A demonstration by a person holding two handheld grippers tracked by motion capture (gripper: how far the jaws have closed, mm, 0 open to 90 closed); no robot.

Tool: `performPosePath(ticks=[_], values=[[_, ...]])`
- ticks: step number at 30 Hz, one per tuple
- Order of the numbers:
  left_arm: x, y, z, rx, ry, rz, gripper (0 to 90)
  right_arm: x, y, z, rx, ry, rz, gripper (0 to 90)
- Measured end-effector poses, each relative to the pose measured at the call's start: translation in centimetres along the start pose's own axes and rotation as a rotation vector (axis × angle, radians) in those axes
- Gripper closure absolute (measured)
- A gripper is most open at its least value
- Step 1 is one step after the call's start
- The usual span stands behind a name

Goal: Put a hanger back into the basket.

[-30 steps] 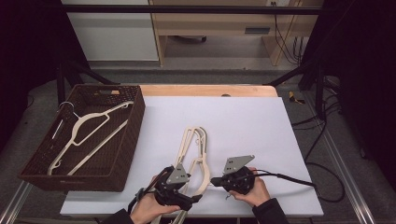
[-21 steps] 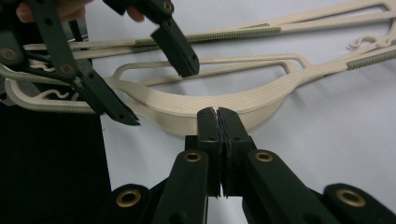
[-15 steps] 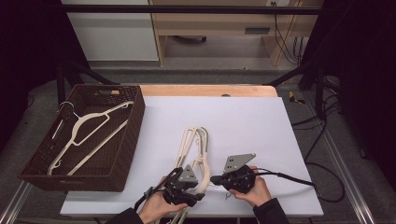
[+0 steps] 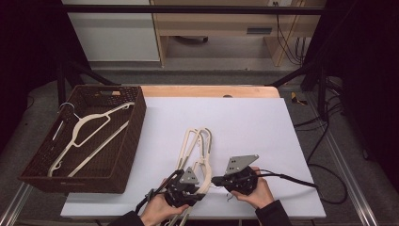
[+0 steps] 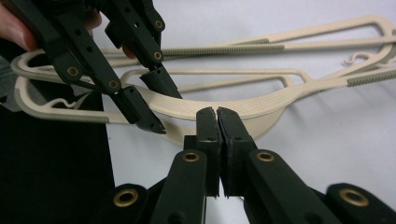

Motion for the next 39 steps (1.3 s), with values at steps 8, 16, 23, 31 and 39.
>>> performPosePath(ticks=[8, 16, 23, 31, 39], values=[[-1.0, 0.6, -0.5, -0.018, 0.019, 0.023, 74.4, -2.9, 3.1, 1.0, 0.012, -0.074, 0.166, 67.6], [-2.3, 1.4, -1.1, -0.036, 0.038, 0.064, 75.0, -5.1, 2.7, 3.8, 0.082, -0.194, 0.228, 53.6], [-3.1, 1.9, -1.5, -0.046, 0.053, 0.092, 75.5, -2.8, 1.4, 3.3, 0.092, -0.148, 0.197, 49.2], [-3.7, 2.5, -1.9, -0.045, 0.07, 0.114, 76.0, -0.9, 2.0, 1.6, 0.07, -0.083, 0.212, 53.6], [-3.7, 2.6, -2.0, -0.054, 0.075, 0.121, 76.3, 0.3, 3.4, 0.6, 0.063, -0.042, 0.26, 66.0]])
Point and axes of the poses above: each handheld gripper's, and its own axes: x roughly forward along the jaws, y roughly out of its top, z roughly to its right, the point moved 10 cm from there along x, roughly forward along the jaws, and after that the axes turned 14 degrees about z, right-handed, at the moved point
